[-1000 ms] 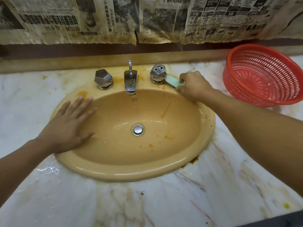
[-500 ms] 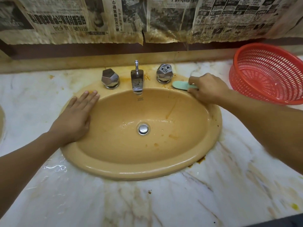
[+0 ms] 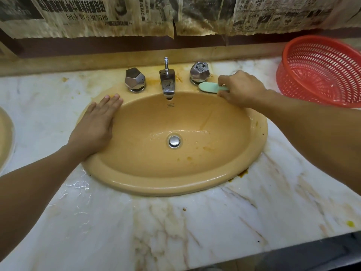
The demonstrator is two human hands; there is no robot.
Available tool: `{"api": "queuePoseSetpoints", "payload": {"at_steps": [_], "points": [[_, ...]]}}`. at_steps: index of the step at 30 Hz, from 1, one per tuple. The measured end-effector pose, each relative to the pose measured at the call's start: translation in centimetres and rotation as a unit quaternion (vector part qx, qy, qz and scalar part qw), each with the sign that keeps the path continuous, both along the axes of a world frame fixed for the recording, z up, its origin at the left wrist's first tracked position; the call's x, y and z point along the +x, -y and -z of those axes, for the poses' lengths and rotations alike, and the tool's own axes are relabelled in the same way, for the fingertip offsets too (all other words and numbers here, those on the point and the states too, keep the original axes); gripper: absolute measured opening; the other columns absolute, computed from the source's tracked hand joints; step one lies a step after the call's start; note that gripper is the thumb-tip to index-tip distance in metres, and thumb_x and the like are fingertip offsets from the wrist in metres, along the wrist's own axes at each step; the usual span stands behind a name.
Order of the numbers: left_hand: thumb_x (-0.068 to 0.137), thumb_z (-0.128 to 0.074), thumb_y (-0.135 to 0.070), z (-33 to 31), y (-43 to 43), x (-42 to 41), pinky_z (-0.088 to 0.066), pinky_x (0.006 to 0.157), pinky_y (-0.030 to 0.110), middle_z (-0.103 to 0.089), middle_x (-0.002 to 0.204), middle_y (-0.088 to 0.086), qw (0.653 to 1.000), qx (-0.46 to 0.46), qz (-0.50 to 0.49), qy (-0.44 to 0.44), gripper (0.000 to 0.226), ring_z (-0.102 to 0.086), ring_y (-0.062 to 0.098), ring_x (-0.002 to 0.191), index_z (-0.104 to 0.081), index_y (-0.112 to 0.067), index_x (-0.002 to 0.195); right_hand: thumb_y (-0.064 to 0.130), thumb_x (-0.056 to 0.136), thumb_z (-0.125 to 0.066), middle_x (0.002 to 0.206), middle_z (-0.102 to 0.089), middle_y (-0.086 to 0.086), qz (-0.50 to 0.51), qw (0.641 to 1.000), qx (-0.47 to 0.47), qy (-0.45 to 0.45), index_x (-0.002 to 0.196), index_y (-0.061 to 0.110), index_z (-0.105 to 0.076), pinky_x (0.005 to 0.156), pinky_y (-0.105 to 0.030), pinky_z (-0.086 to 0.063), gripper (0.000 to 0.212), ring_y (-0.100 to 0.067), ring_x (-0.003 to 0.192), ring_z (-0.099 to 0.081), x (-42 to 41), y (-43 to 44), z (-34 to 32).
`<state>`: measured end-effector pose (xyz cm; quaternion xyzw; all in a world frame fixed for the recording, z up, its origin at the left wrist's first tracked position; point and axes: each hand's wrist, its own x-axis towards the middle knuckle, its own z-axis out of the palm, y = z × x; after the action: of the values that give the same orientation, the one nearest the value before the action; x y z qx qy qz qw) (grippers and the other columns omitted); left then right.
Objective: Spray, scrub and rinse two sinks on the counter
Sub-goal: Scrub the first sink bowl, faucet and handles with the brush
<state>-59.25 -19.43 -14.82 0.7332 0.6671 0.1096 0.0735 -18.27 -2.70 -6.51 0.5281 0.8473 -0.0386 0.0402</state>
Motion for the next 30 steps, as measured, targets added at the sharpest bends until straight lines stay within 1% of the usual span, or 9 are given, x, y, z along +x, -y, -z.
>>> {"api": "queuePoseSetpoints", "payload": {"at_steps": [5,8,12,15,20,22,25,28,30], "points": [[0.102,-0.045,-0.002,0.0,0.0,-0.1,-0.005,0.126,0.041,-0.019,0.170,-0.006,1.000,0.002,0.001,0.004,0.068,-0.011,0.018,0.158,-0.023,-0.023,0.163,0.031,0.098,-0.057,0.112,-0.058,-0.022,-0.022,0.999,-0.012,-0.035,0.127,0.018,-0.058,0.077,-0.040,-0.047,0.033,-0.042,0.100,-0.061,-3.4,1.0,0.5],[0.101,-0.045,-0.002,0.0,-0.1,0.0,-0.005,0.126,0.041,-0.019,0.170,-0.005,1.000,0.003,0.002,0.004,0.068,-0.012,0.018,0.158,-0.023,-0.022,0.162,0.033,0.097,-0.060,0.103,-0.054,-0.017,0.009,0.999,-0.019,-0.043,0.125,0.021,-0.060,0.077,-0.040,-0.047,0.030,-0.040,0.099,-0.060,-1.5,0.8,0.5],[0.099,-0.046,-0.001,-0.1,0.1,0.1,-0.005,0.127,0.041,-0.018,0.171,-0.005,1.000,0.007,0.000,-0.003,0.072,-0.011,0.019,0.158,-0.022,-0.023,0.162,0.040,0.096,-0.061,0.103,-0.054,-0.015,0.064,0.998,-0.018,-0.018,0.122,0.023,-0.061,0.075,-0.037,-0.044,0.031,-0.039,0.098,-0.058,2.4,0.3,-0.2],[0.097,-0.049,-0.001,-0.1,-0.1,0.3,-0.005,0.127,0.043,-0.016,0.171,-0.005,1.000,0.004,-0.002,-0.010,0.076,-0.010,0.020,0.158,-0.020,-0.024,0.163,0.038,0.096,-0.061,0.102,-0.061,-0.020,0.019,0.999,-0.023,-0.028,0.120,0.023,-0.061,0.075,-0.039,-0.049,0.029,-0.040,0.096,-0.062,-0.1,0.4,-0.2],[0.094,-0.055,-0.001,-0.1,-0.1,-0.2,-0.006,0.127,0.042,-0.015,0.171,-0.008,1.000,0.003,0.005,-0.008,0.081,-0.009,0.018,0.159,-0.019,-0.024,0.163,0.027,0.099,-0.058,0.105,-0.061,-0.018,-0.036,0.997,0.006,-0.069,0.125,0.013,-0.055,0.068,-0.035,-0.041,0.030,-0.039,0.093,-0.061,-7.1,1.6,1.8],[0.094,-0.056,-0.003,-0.2,-0.1,-0.3,-0.006,0.127,0.042,-0.015,0.171,-0.010,1.000,0.002,0.008,-0.009,0.082,-0.008,0.016,0.159,-0.018,-0.024,0.163,0.026,0.100,-0.056,0.105,-0.061,-0.020,-0.029,0.998,0.022,-0.058,0.127,0.013,-0.052,0.067,-0.037,-0.040,0.031,-0.041,0.093,-0.062,-6.2,2.0,2.2],[0.093,-0.057,-0.003,-0.3,-0.2,-0.3,-0.006,0.128,0.043,-0.014,0.171,-0.010,1.000,0.001,0.010,-0.007,0.083,-0.008,0.015,0.159,-0.018,-0.025,0.163,0.030,0.099,-0.057,0.102,-0.062,-0.024,0.020,0.998,0.019,-0.048,0.124,0.015,-0.056,0.070,-0.041,-0.046,0.029,-0.043,0.091,-0.062,-2.6,2.0,1.8],[0.093,-0.057,-0.004,-0.3,-0.4,-0.4,-0.005,0.128,0.045,-0.013,0.171,-0.011,1.000,-0.003,0.012,-0.008,0.084,-0.006,0.015,0.159,-0.017,-0.027,0.163,0.033,0.098,-0.062,0.097,-0.060,-0.018,0.049,0.998,0.001,-0.049,0.121,0.018,-0.060,0.070,-0.039,-0.049,0.028,-0.038,0.084,-0.058,-0.3,1.5,0.8],[0.092,-0.059,-0.005,-0.3,-0.5,-0.6,-0.005,0.128,0.045,-0.012,0.171,-0.013,1.000,-0.005,0.016,-0.007,0.086,-0.005,0.013,0.159,-0.017,-0.027,0.163,0.036,0.095,-0.065,0.103,-0.061,-0.016,0.067,0.996,-0.026,-0.049,0.120,0.021,-0.063,0.072,-0.037,-0.044,0.030,-0.036,0.093,-0.058,0.4,0.3,0.3]]}}
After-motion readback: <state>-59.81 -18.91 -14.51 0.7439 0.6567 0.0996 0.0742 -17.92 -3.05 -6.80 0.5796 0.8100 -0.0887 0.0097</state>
